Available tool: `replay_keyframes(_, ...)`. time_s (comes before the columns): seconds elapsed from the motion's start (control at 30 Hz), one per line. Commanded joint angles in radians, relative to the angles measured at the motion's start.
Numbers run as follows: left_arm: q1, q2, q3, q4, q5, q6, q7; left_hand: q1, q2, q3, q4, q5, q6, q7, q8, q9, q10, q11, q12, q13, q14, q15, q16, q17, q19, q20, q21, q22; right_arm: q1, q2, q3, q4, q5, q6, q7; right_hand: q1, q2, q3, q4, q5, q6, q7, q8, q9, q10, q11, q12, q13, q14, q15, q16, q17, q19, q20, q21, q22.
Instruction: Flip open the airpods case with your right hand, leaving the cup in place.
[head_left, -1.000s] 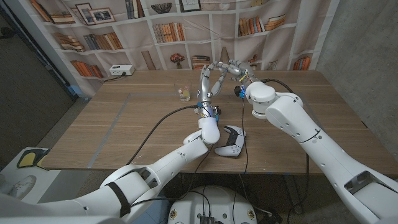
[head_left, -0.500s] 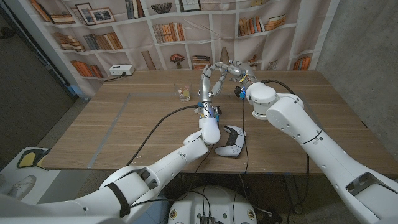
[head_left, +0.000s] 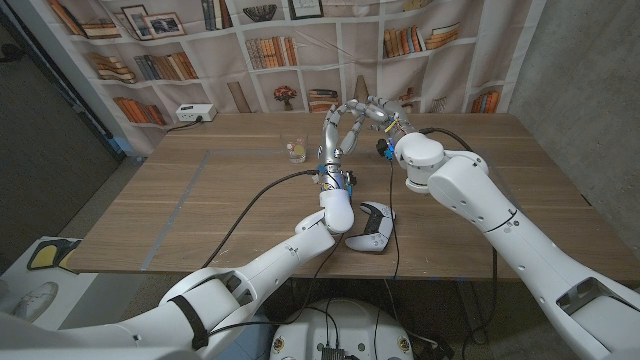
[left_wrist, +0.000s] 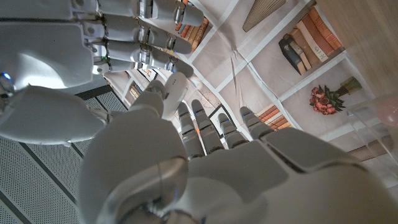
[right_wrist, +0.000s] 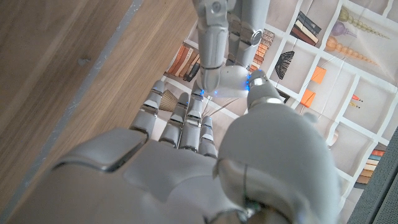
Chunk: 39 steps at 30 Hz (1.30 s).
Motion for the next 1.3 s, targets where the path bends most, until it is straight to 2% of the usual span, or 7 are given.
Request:
replay_keyframes(0.03,-0.006,-0.004,0.000,0.015,-0.004,-0.014,-0.004,0.000,0.009,0.007,0.002,-0.003,0.014,-0.002,0.008,0.001,0.016,0.001,0.009,0.003,0.016,-0.002,0.007,0.003,0.007,0.006,0.007,0.003,0.003,-0.001,-0.010,-0.004,-0.005,-0.001,0.006,0.023,0.034,0.007,0.011,0.006,0.016,-0.004,0.001,0.003,0.120,-0.119,0.005,0.083,0.002,0.000,-0.002,0.003,0.000,0.001,0.000,0.003)
replay_keyframes(0.2,-0.007,-0.005,0.000,0.017,-0.003,-0.020,-0.001,-0.005,0.012,0.011,0.006,-0.003,0.045,-0.002,0.017,0.001,0.034,-0.008,0.012,0.003,0.030,-0.005,0.011,0.005,0.012,0.007,0.008,0.004,0.002,0.000,-0.013,-0.001,-0.008,0.004,0.010,0.023,0.034,0.006,0.011,0.006,0.015,-0.003,0.000,0.003,0.120,-0.119,0.005,0.083,0.003,0.000,-0.002,0.003,0.000,0.001,0.000,0.003)
replay_keyframes(0.4,-0.004,-0.003,-0.001,0.012,-0.003,-0.021,-0.004,-0.006,0.058,0.054,0.037,0.004,0.100,-0.007,0.031,-0.001,0.083,-0.003,0.021,0.003,0.052,-0.010,0.023,0.018,0.022,0.012,0.013,0.006,0.003,0.003,-0.013,-0.004,-0.006,-0.001,0.010,0.022,0.035,0.006,0.012,0.006,0.015,-0.004,0.000,0.003,0.120,-0.120,0.004,0.083,0.003,-0.001,-0.002,0.003,0.000,0.001,0.000,0.003)
replay_keyframes(0.63,-0.002,-0.002,-0.002,0.003,-0.007,-0.020,-0.014,0.015,0.062,0.158,0.090,0.015,0.159,0.000,0.042,-0.002,0.173,0.000,0.034,-0.004,0.081,-0.028,0.038,0.030,0.031,0.010,0.018,0.008,-0.002,0.002,-0.008,-0.008,-0.005,-0.003,0.004,0.022,0.035,0.005,0.012,0.007,0.015,-0.003,-0.001,0.003,0.119,-0.121,0.003,0.083,0.002,0.000,-0.002,0.003,0.000,0.001,0.000,0.003)
replay_keyframes(0.73,0.000,-0.001,-0.003,0.000,-0.006,-0.020,-0.014,0.015,0.053,0.190,0.109,0.014,0.162,-0.002,0.038,-0.003,0.244,0.018,0.051,-0.007,0.111,-0.037,0.046,0.029,0.043,0.011,0.023,0.008,-0.005,0.001,-0.005,-0.012,-0.006,-0.005,-0.001,0.022,0.035,0.005,0.012,0.007,0.015,-0.004,-0.001,0.003,0.120,-0.120,0.003,0.084,0.002,-0.001,-0.002,0.003,0.001,0.001,0.000,0.003)
replay_keyframes(1.03,0.005,0.001,-0.005,-0.011,0.001,-0.019,-0.011,0.017,0.021,0.201,0.093,-0.003,0.223,0.020,0.053,-0.003,0.344,0.019,0.072,-0.006,0.160,-0.055,0.049,0.010,0.060,0.014,0.028,0.007,-0.010,0.003,0.000,-0.018,-0.008,-0.008,-0.013,0.023,0.036,0.005,0.012,0.007,0.014,-0.003,-0.002,0.003,0.119,-0.120,0.002,0.084,0.002,-0.001,-0.002,0.004,0.001,0.001,0.000,0.003)
replay_keyframes(1.3,0.010,0.001,-0.010,-0.011,-0.010,-0.041,-0.018,0.012,0.018,0.201,0.089,-0.007,0.240,0.004,0.054,-0.005,0.364,0.023,0.070,-0.007,0.184,-0.072,0.051,0.005,0.070,0.009,0.031,0.006,-0.012,0.006,0.004,-0.012,0.002,-0.006,-0.009,0.022,0.036,0.004,0.012,0.007,0.016,-0.003,-0.002,0.003,0.121,-0.122,0.003,0.085,0.003,-0.001,-0.002,0.004,0.001,0.001,0.000,0.003)
